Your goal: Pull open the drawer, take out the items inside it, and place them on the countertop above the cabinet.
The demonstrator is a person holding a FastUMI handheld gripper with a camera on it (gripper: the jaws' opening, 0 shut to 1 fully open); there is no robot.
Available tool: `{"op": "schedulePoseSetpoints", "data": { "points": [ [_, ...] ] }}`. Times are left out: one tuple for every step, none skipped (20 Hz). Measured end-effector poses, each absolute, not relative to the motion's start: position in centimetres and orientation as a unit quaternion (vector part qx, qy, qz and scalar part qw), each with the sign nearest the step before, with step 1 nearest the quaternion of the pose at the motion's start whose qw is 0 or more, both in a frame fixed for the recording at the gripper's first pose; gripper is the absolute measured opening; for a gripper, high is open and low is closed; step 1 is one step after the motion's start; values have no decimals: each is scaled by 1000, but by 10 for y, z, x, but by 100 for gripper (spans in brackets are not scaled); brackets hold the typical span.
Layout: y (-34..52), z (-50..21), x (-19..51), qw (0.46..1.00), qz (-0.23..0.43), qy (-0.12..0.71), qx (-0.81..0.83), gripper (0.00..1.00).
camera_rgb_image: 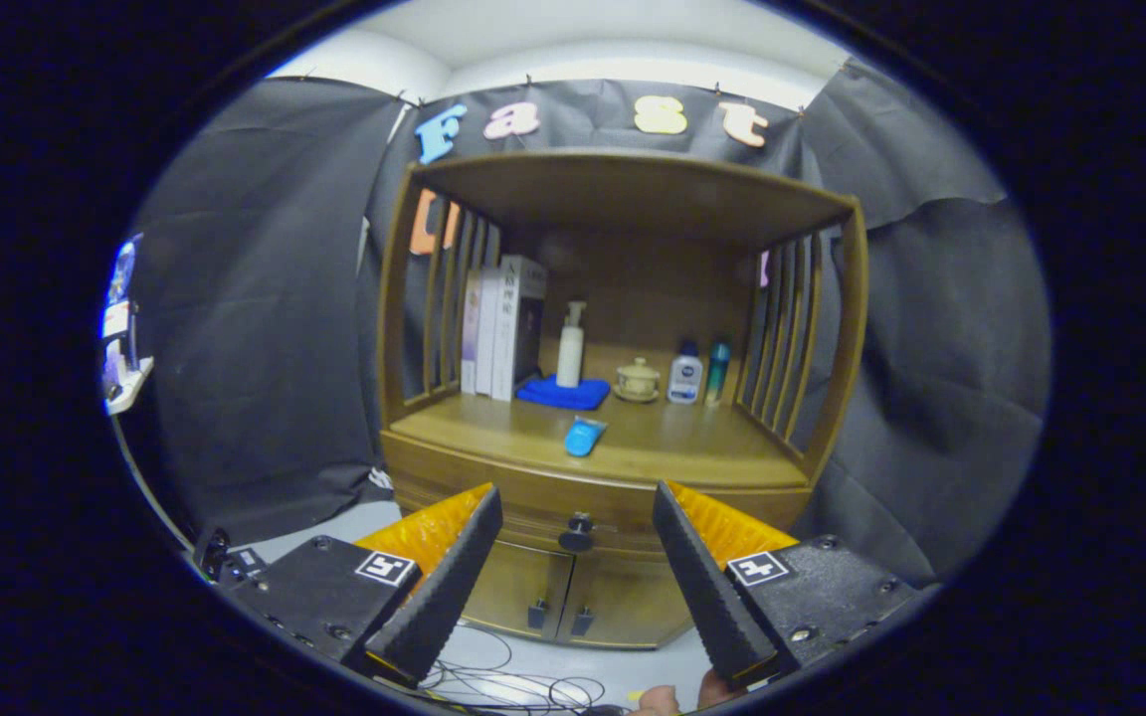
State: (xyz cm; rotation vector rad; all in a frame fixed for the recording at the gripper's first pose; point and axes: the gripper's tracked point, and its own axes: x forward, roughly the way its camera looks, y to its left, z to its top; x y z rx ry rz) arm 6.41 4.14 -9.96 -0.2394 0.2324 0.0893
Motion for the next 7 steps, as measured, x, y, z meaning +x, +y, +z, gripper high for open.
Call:
{"op": "schedulePoseSetpoints", "data": {
  "points": [
    [42,-88,51,986,50,104,-121,99],
    [42,-76,40,987,53,93,-120,99],
    [42,-67,29,988,55,84,-114,99],
    [42,-59,18,990,57,79,-105,99],
    [40,-52,10,991,58,74,-94,99],
    [40,-45,2,992,61,69,-83,99],
    [41,-38,-6,993,65,63,-75,99]
  ]
}}
